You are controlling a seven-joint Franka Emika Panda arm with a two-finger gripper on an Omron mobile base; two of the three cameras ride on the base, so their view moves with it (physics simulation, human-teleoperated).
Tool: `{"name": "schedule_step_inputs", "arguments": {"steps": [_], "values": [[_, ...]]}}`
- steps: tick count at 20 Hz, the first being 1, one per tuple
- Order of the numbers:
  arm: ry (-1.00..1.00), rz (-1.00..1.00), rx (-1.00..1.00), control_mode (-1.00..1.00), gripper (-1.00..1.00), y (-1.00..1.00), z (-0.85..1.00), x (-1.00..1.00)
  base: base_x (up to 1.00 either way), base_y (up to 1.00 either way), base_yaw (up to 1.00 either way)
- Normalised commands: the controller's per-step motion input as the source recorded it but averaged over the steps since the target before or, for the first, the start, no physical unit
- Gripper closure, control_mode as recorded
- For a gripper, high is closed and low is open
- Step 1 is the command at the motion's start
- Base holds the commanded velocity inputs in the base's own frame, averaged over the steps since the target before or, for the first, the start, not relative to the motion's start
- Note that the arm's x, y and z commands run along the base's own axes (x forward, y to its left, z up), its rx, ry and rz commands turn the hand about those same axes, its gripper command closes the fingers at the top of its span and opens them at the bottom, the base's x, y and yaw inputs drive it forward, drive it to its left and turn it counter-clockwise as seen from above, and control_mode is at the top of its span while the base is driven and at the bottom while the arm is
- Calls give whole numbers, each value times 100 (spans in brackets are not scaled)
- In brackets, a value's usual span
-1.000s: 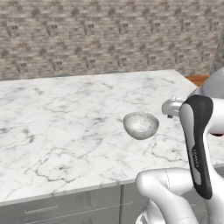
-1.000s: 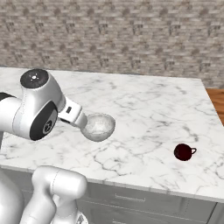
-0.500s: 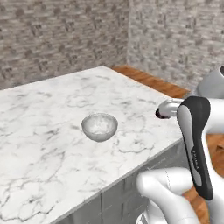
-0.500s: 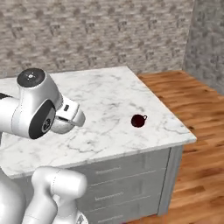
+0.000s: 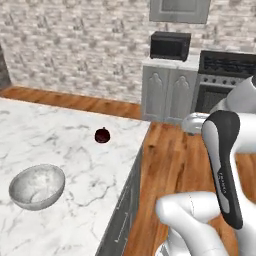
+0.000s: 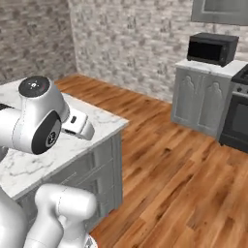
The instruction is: Clear the mugs and bowl far away from the sink.
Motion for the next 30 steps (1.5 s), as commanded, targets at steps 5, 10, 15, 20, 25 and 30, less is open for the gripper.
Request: {"name": "schedule_step_inputs", "arguments": {"steps": [5,10,15,20,25,30], "values": [[0,0,0,100,-100,0,0,0,-12,-1,-91],[0,0,0,100,-100,0,0,0,0,0,-100],[0,0,0,100,-100,0,0,0,0,0,-100],[0,0,0,100,-100,0,0,0,0,0,-100],[0,0,0,100,-100,0,0,0,0,-3,-98],[0,0,0,100,-100,0,0,0,55,3,-69]]}}
